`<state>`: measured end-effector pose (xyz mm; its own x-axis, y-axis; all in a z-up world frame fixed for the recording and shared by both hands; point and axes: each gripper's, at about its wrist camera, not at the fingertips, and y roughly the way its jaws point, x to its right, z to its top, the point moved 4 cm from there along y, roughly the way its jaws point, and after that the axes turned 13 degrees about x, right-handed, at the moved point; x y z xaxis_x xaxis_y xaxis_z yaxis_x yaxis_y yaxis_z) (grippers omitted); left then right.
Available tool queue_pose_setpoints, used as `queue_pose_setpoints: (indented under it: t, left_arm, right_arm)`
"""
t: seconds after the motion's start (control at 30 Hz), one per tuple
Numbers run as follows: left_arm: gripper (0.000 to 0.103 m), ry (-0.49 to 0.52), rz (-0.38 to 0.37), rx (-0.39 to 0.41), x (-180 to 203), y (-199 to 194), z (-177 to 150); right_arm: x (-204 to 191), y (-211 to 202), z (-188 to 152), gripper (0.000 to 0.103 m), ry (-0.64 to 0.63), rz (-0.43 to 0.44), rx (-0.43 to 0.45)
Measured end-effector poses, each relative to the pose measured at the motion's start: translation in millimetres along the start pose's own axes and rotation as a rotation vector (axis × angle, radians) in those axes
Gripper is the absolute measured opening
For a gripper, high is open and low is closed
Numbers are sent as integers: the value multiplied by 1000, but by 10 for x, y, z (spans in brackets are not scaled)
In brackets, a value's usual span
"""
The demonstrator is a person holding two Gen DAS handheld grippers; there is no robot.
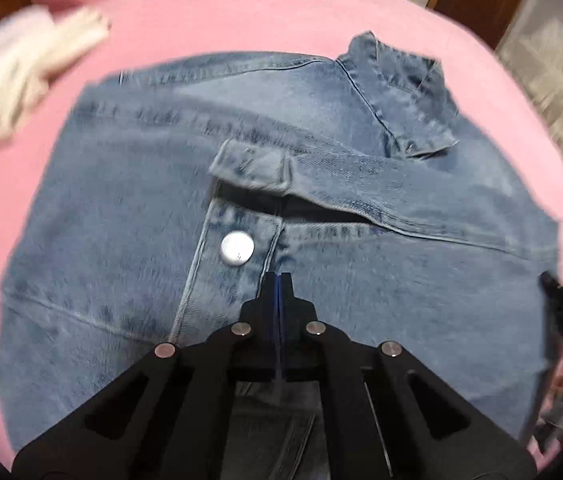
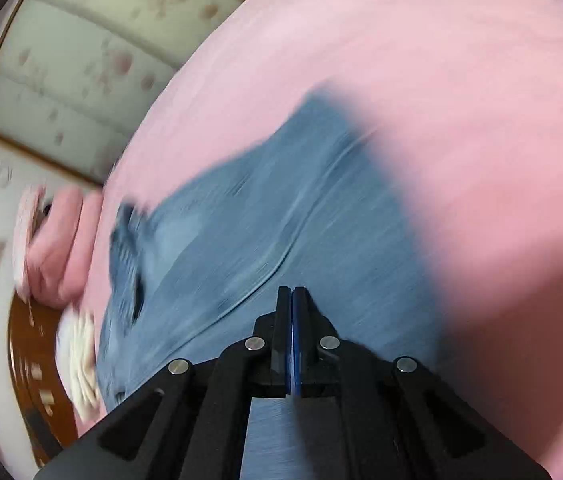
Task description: Fold large clothes
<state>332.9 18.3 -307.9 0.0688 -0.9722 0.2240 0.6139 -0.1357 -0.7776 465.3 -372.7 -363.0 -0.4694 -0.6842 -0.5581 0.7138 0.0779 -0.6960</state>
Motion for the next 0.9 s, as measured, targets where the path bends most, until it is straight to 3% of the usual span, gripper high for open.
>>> queue_pose_setpoints:
  t: [0.1,0.2,0.3,0.37,0.53,0.6,0.63,0.77,0.9]
  left_arm:
    - [1,91,49,-14,94,-13,-19]
    - [1,107,100,-8,175,-7,-38]
    - [1,63,94,-20,159,-114,-97]
    - [1,50,84,-36,143,-159,-153]
    - [1,72,48,-80,70,-407,-363]
    - [2,77,100,-131,4,-491,-464]
    - [2,68,121,-162,-39,-513,-517]
    - [2,6,165,-242,-244,-649,-680]
    - [2,-4,213,-283,-399,-838,-773]
  right_arm:
    - [60,-184,156,0,-270,-203,37]
    - [28,-297,75,0,-338,-262,0]
    - [77,-523,-154,0,-398,-303,-20]
    - [112,-719,-365,0,-381,-347,-15]
    - [235,-1281,-738,3,-326,-337,24]
    - [219,-1431,-801,3,-292,-358,9]
    - [219,-1539,-761,3,-255,-432,61]
    - [221,-2108,-928,3,-204,-423,4]
    - [-19,-2229,-1306,3,-202,-417,-66]
